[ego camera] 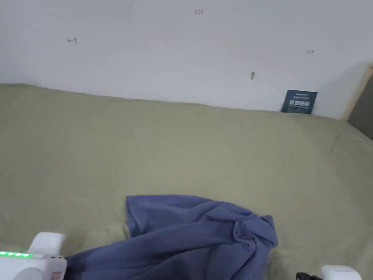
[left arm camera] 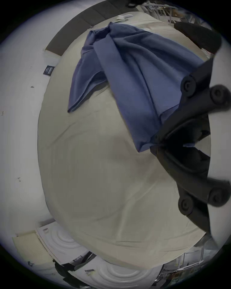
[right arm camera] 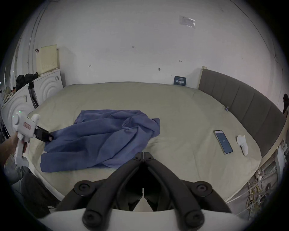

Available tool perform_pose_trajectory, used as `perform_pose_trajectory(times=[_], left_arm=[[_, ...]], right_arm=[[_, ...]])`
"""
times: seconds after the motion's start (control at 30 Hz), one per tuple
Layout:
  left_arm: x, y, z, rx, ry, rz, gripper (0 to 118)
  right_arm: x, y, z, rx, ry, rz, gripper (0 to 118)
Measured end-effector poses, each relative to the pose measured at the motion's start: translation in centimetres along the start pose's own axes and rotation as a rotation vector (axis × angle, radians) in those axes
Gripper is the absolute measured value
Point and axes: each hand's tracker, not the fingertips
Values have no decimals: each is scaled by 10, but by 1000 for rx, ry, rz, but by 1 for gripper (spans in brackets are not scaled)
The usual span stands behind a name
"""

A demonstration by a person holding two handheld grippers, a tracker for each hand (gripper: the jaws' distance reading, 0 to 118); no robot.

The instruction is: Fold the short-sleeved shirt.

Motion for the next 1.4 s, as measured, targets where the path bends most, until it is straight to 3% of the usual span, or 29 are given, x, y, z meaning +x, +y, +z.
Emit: perform_pose_trajectory(times=[0.17,0.33,0.43,0.47,0.5,0.53,0.6,0.7,0.77,0.8,0.83,0.9,1.07,1.23,1.33,1.4], left_arm=[[-4,0,-6,9,-11,2,1],[-8,0,-7,5,-34,5,2],[-8,-1,-7,9,-44,11,2],[-9,-1,-8,10,-46,15,2],[-9,-2,-9,11,-47,20,2],[-10,-3,-10,11,-49,25,2],[-9,-3,-11,13,-51,31,2],[-11,-4,-12,14,-60,38,2],[-12,-4,-12,14,-65,47,2],[-13,-4,-12,15,-67,50,2],[-11,-4,-12,14,-68,54,2],[-12,0,-11,-2,-71,48,1],[-25,20,10,-54,-113,118,1],[-38,49,101,149,-43,89,1],[-54,71,156,249,0,95,1],[-64,86,183,304,60,78,1]], right_arm=[[33,41,-68,-53,-19,-3,0],[54,85,-148,-168,70,-92,0],[57,102,-194,-236,127,-108,8],[54,103,-206,-264,123,-96,27],[53,103,-219,-305,119,-90,88],[52,99,-233,-377,109,-82,118],[45,83,-251,-369,68,-58,106],[37,57,-275,-442,3,34,109],[44,77,-263,-424,27,-57,107],[46,79,-259,-433,36,-83,95],[47,81,-253,-432,60,-85,74],[50,91,-236,-416,89,-9,0],[52,110,-164,-284,79,-22,0],[80,152,-79,-109,61,-24,0],[97,174,-26,-45,67,-69,0],[98,182,12,30,38,-44,0]])
